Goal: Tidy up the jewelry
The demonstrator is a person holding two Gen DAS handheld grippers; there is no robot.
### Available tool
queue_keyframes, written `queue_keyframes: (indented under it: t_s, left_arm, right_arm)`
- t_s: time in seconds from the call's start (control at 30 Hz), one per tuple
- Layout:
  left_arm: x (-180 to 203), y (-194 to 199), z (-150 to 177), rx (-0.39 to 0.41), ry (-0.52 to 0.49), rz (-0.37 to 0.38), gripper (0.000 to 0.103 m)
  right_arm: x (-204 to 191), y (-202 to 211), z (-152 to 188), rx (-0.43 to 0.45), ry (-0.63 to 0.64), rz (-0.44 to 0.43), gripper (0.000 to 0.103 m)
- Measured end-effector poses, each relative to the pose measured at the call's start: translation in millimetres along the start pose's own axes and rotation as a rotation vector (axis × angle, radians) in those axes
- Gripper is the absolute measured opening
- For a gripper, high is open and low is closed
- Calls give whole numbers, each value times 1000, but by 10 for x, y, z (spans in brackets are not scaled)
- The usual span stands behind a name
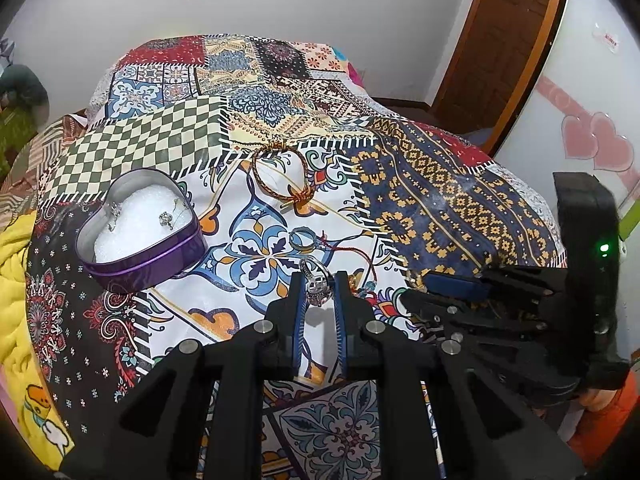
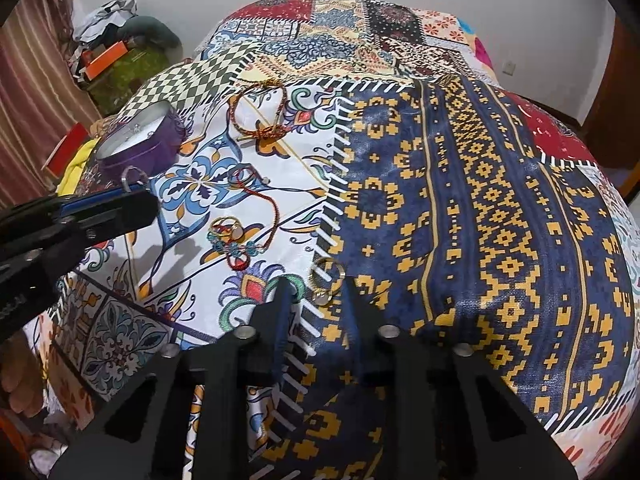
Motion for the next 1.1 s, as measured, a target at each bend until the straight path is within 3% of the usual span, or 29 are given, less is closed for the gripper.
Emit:
queue_keyframes:
  t_s: [0.33,0.73,1.1]
  left_arm:
    - [-64,181,-41,34,20,-28,12]
    - [-294,553,-195,130,71,-66,12]
    - [-612,980,-328,250,125,-133,12]
  right_arm:
    - [-3,116,-81,21,-20,-36,13]
    - [-367,631,-446,180,53,-67,13]
    - [-880,843,-753,290,153,-122,13]
Point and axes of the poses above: each gripper's, at about its wrist camera, not at the fingertips, and y roughly against the way its jaws point, x to its right, z to its underside, the point moved 3 cm from there along -y, roughly the way its jaws point, and after that the axes turned 12 degrees about -z, right-handed, at the moved point
